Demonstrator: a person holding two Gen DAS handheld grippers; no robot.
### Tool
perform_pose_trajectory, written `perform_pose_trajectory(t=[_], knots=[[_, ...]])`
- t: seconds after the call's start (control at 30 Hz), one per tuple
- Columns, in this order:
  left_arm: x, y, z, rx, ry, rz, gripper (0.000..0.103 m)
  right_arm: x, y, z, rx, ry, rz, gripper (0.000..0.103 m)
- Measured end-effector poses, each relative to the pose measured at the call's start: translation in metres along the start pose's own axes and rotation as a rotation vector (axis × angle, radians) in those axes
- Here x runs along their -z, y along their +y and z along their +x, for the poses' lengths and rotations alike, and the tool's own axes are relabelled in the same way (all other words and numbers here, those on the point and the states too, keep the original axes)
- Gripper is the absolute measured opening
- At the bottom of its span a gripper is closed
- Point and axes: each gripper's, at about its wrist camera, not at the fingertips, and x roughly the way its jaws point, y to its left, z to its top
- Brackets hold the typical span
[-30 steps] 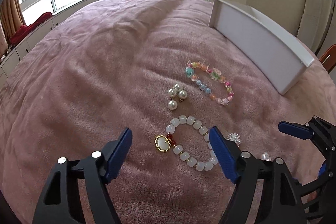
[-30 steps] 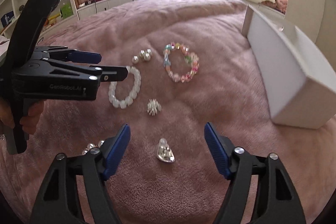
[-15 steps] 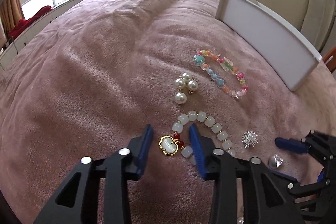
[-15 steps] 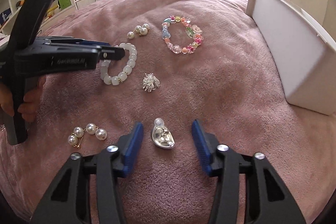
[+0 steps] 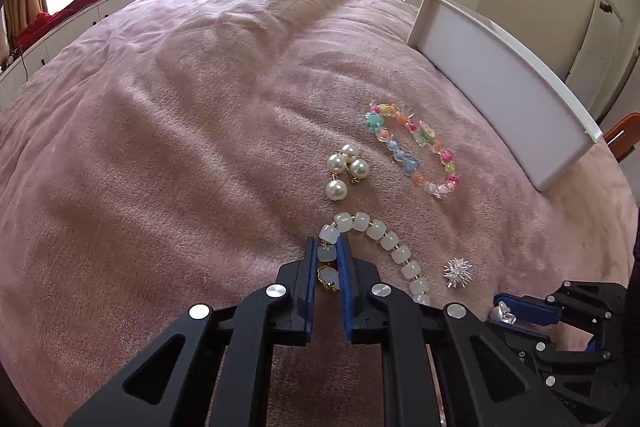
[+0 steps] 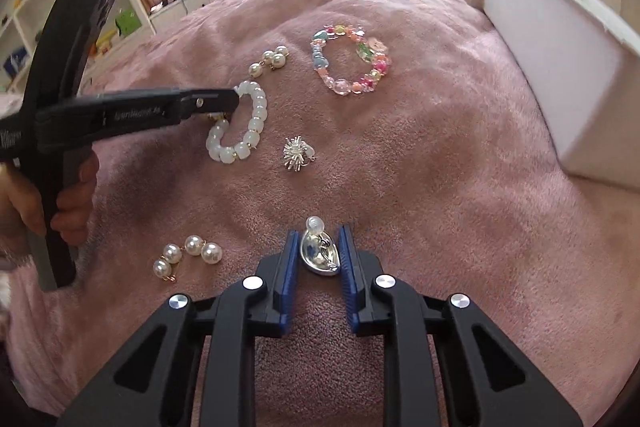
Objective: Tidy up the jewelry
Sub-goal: 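Grasp the white bead bracelet with the left tool while the right tool grasps the silver charm, then lift both items over the white tray and open both tools to release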
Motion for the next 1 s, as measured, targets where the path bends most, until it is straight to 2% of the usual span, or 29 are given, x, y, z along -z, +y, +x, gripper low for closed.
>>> perform_pose_trajectory(t=[0.17, 0.37, 1.0], knots=[[0.002, 0.001, -0.004, 0.019, 0.003, -0.025, 0.015, -0.001, -0.001, -0.007, -0.025, -0.005, 0.022, 0.02], [0.003, -0.004, -0.022, 0.008, -0.014, -0.025, 0.015, -0.002, 0.003, -0.019, -0.043, -0.02, 0.016, 0.02], [-0.024, -0.06, -0.104, -0.011, -0.15, 0.044, 0.015, -0.009, -0.002, -0.103, -0.053, -0.19, 0.017, 0.019]])
